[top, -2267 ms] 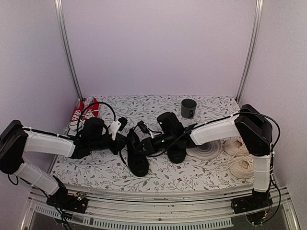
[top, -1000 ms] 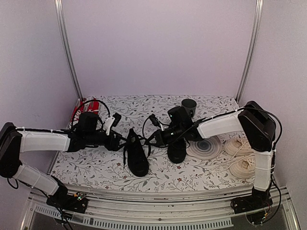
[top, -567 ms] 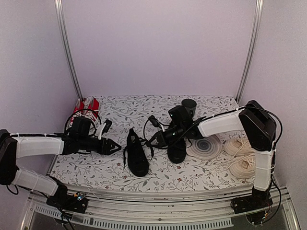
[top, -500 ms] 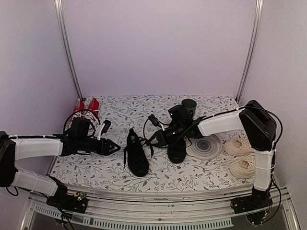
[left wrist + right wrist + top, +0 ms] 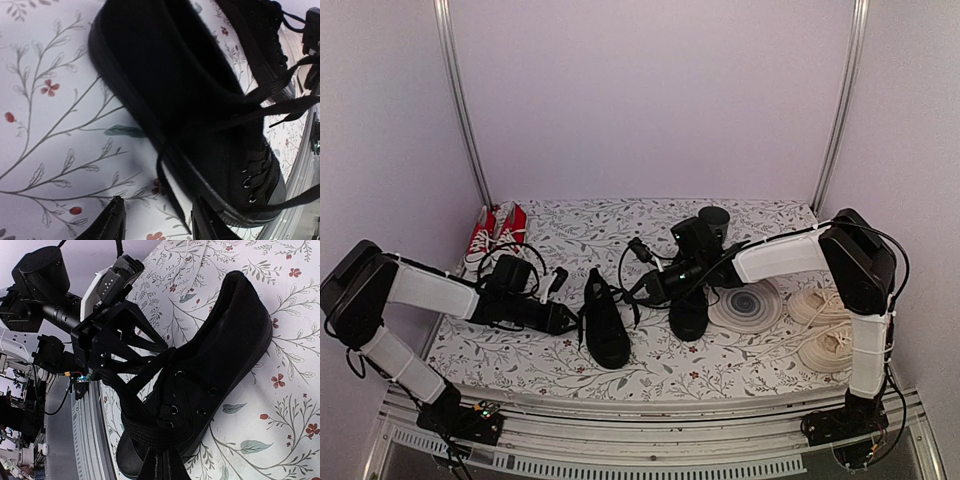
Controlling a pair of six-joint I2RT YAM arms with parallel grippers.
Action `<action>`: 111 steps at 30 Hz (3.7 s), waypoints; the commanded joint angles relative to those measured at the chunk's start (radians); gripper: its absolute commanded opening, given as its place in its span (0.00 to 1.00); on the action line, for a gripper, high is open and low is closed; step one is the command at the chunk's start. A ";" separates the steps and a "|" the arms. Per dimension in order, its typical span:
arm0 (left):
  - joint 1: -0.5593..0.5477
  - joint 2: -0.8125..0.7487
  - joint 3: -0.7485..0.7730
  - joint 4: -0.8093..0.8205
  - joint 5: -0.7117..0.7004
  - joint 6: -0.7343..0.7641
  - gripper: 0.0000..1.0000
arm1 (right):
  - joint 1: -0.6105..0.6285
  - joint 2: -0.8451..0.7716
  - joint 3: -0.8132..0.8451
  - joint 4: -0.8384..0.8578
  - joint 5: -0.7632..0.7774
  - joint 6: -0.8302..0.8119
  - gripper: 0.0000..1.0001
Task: Tie the shoes
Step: Tie the shoelace on the shoe, then adjust the shoe at the center of the board.
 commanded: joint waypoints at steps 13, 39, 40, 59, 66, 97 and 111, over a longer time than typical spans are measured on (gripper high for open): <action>-0.049 0.119 0.050 0.131 -0.093 0.028 0.20 | -0.005 0.004 0.010 -0.015 -0.008 -0.010 0.01; 0.186 -0.507 -0.188 0.029 -0.422 -0.138 0.00 | -0.115 -0.218 -0.137 -0.314 0.093 -0.126 0.01; 0.208 -0.524 -0.189 0.022 -0.419 -0.131 0.00 | -0.123 -0.238 -0.150 -0.315 0.091 -0.120 0.01; 0.547 -0.493 -0.217 0.041 -0.254 -0.130 0.00 | -0.240 -0.407 -0.513 -0.294 0.056 0.104 0.01; 0.609 -0.508 -0.191 -0.001 -0.289 -0.112 0.00 | -0.245 -0.381 -0.546 -0.251 0.027 0.119 0.01; -0.008 0.126 0.036 0.184 0.017 -0.029 0.00 | 0.059 0.142 0.190 -0.290 0.270 0.054 0.01; -0.160 0.207 0.092 0.190 0.092 -0.038 0.00 | 0.147 0.101 0.037 -0.124 0.150 0.081 0.01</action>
